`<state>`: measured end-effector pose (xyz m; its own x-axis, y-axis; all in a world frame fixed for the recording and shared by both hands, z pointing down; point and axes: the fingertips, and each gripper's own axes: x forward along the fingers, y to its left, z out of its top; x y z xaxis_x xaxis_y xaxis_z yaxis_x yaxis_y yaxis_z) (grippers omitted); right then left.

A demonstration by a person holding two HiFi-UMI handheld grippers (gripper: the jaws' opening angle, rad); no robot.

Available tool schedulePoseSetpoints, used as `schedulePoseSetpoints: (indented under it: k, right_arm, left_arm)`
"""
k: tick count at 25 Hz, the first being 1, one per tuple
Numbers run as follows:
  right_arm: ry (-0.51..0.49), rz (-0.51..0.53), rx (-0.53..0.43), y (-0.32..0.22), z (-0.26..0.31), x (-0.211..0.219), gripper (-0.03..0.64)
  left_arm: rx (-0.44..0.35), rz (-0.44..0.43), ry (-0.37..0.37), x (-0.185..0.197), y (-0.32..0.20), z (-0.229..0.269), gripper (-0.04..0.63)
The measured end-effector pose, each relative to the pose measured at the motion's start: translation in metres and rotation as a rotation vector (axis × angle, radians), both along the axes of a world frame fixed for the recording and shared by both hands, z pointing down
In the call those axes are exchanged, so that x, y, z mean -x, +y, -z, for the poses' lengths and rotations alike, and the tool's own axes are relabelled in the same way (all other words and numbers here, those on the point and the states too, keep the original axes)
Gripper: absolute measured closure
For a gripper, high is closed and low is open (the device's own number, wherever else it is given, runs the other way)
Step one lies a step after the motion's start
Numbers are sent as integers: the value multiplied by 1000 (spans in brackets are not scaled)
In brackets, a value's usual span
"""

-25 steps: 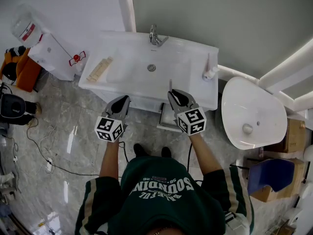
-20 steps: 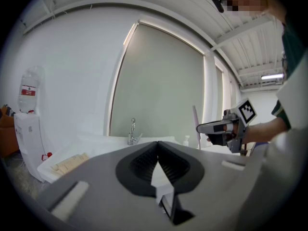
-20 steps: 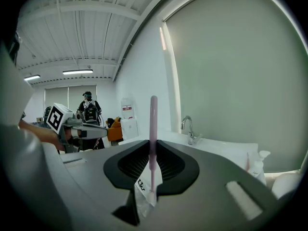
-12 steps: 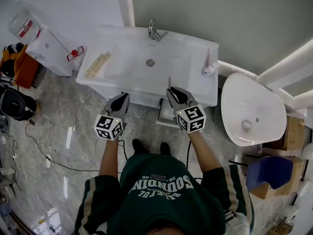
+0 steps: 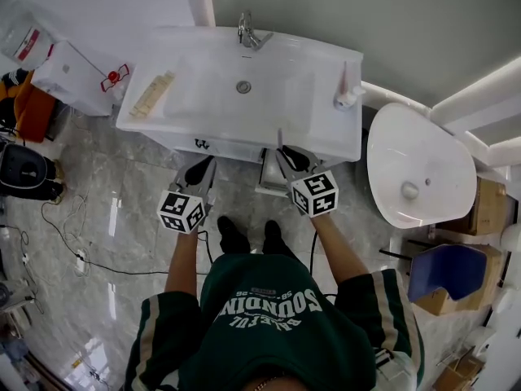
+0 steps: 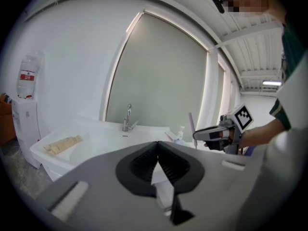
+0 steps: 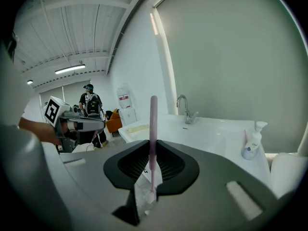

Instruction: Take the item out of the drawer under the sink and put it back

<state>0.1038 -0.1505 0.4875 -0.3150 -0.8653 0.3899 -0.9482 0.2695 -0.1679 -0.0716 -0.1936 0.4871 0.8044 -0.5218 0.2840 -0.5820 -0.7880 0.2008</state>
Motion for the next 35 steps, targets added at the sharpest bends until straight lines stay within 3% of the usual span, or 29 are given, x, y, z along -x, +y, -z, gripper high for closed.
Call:
schedulePoseSetpoints:
  k: [10, 20, 24, 35]
  right_arm:
    - [32, 1, 166, 33, -91, -7, 566]
    - [111, 71, 335, 53, -181, -1, 566]
    - [163, 89, 386, 51, -216, -8, 566]
    - [294, 112, 493, 29, -320, -29, 566]
  left_arm:
    - [80, -18, -24, -9, 20, -39, 545]
    - [148, -12, -62, -2, 31, -75, 545]
    - [154, -31, -100, 1, 33, -87, 545]
    - [175, 16, -149, 18, 30, -117, 545]
